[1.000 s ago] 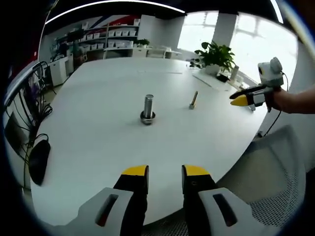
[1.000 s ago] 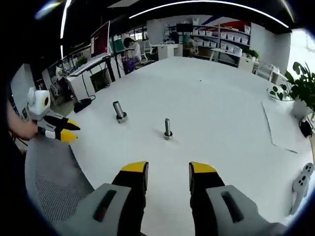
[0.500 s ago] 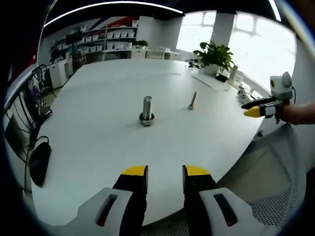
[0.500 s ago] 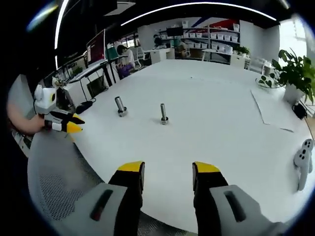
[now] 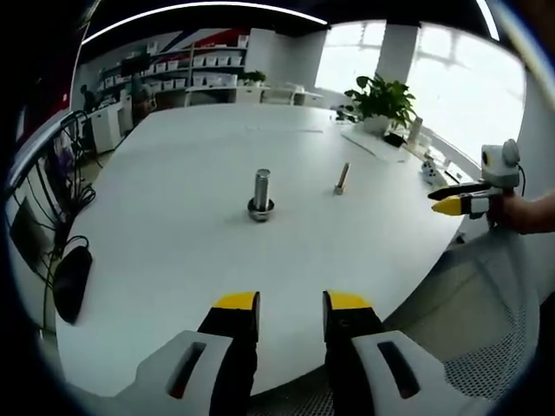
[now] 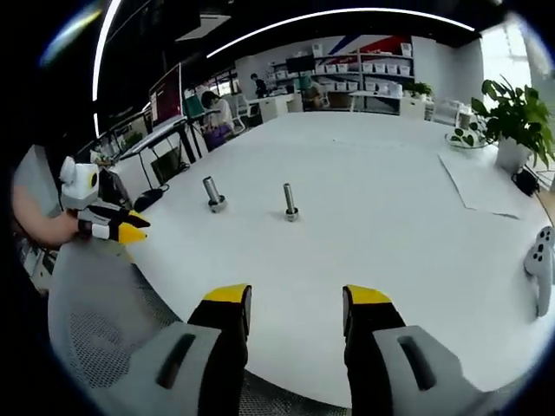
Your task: Place the washer onto the threaded stud by aligning its center hole with the stud, sliding it down to the base, and recovering from edge contact or off-axis alignment until the washer reaches the visible bottom stop.
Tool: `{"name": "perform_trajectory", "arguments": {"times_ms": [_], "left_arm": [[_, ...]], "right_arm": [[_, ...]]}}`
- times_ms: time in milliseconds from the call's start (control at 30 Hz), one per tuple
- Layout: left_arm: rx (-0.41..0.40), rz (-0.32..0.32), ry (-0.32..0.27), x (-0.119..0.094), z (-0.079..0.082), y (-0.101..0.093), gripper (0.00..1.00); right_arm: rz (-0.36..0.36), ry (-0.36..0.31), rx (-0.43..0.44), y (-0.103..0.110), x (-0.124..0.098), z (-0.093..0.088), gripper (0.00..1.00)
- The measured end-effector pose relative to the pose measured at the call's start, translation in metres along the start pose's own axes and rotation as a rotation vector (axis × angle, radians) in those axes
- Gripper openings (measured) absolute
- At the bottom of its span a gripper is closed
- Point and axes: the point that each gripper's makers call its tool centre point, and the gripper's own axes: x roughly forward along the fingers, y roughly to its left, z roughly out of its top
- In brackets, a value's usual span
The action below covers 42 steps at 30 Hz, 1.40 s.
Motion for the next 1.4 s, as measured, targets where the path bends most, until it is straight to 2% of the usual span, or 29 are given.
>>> {"name": "perform_trajectory", "arguments": {"times_ms": [133, 200, 300, 467, 667, 1033, 1200, 1400], "left_arm": [[-0.005, 0.009, -0.013, 0.000, 0.003, 0.003, 0.27], [0.006, 0.020, 0.001, 0.001, 0.000, 0.005, 0.27], [0.023, 0.020, 0.009, 0.001, -0.001, 0.004, 0.26], [0.010, 0.035, -0.007, -0.001, 0.002, 0.007, 0.26], [0.029, 0.022, 0.010, 0.002, 0.001, 0.005, 0.25], [-0.011, 0.042, 0.011, 0.002, 0.000, 0.012, 0.26], [-0.006, 0.041, 0.012, 0.002, 0.000, 0.011, 0.25], [-0.016, 0.048, 0.008, 0.001, 0.001, 0.013, 0.25]], "right_arm": [[0.001, -0.015, 0.013, 0.001, 0.001, 0.002, 0.45], [-0.018, -0.049, -0.020, -0.002, -0.001, 0.007, 0.46], [-0.022, -0.051, -0.020, -0.003, 0.000, 0.006, 0.48], [-0.011, -0.026, -0.024, 0.001, 0.003, 0.001, 0.47], [-0.011, 0.007, -0.066, 0.003, 0.006, -0.005, 0.46], [-0.020, 0.019, -0.079, -0.001, 0.006, -0.007, 0.46], [-0.017, 0.044, -0.070, 0.000, 0.007, -0.011, 0.43], [-0.024, 0.039, -0.075, -0.001, 0.006, -0.010, 0.43]]}}
